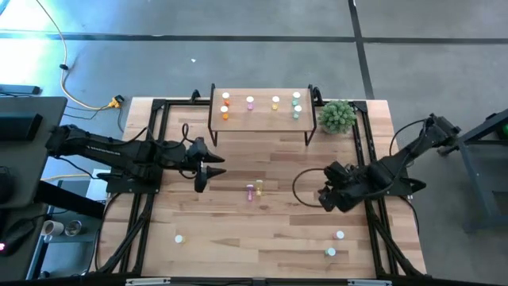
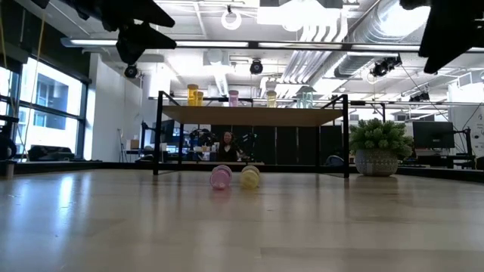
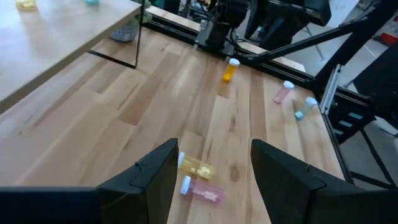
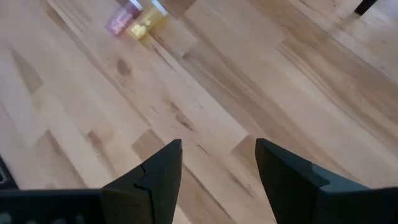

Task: Pick and place medicine bottles onto shelf by color
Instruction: Put the green pill bottle on the shelf aligned with the other green pill bottles

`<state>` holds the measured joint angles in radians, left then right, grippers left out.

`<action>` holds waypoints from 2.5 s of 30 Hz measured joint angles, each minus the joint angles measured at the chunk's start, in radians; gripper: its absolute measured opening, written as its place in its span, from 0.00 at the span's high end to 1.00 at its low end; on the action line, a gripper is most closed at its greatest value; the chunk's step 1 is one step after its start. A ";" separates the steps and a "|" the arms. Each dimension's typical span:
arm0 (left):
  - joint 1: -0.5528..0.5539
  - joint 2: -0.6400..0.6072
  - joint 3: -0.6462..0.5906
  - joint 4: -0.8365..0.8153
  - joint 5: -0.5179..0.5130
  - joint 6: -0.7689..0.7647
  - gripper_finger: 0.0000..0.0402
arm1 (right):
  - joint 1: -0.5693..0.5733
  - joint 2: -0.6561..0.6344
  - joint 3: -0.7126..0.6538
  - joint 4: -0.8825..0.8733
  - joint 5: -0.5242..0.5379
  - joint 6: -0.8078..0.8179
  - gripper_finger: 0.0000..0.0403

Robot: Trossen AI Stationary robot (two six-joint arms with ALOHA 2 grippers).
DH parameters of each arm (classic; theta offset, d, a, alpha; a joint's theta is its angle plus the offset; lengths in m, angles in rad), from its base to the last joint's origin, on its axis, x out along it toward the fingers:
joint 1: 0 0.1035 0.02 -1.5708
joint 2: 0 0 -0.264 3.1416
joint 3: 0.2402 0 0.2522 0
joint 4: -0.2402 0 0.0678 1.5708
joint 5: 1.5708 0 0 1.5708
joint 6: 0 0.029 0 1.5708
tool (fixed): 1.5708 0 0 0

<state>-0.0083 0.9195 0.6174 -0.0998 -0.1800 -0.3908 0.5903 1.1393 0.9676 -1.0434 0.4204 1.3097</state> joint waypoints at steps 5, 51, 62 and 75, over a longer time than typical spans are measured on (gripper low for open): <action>-0.018 0.000 0.000 0.000 0.001 -0.012 0.52 | 0.112 0.007 0.000 -0.006 0.080 0.127 0.52; -0.151 0.001 0.000 0.000 -0.094 -0.209 0.52 | 0.558 0.309 0.119 0.563 0.030 -0.216 0.52; -0.151 0.001 0.000 0.000 -0.101 -0.235 0.52 | 0.512 0.310 0.097 0.401 -0.063 -0.343 0.52; -0.150 0.001 0.000 0.000 -0.148 -0.264 0.52 | 0.510 0.421 0.097 0.368 -0.081 -0.419 0.52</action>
<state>-0.1585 0.9203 0.6174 -0.0998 -0.3279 -0.6551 1.1003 1.5601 1.0641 -0.6757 0.3390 0.8908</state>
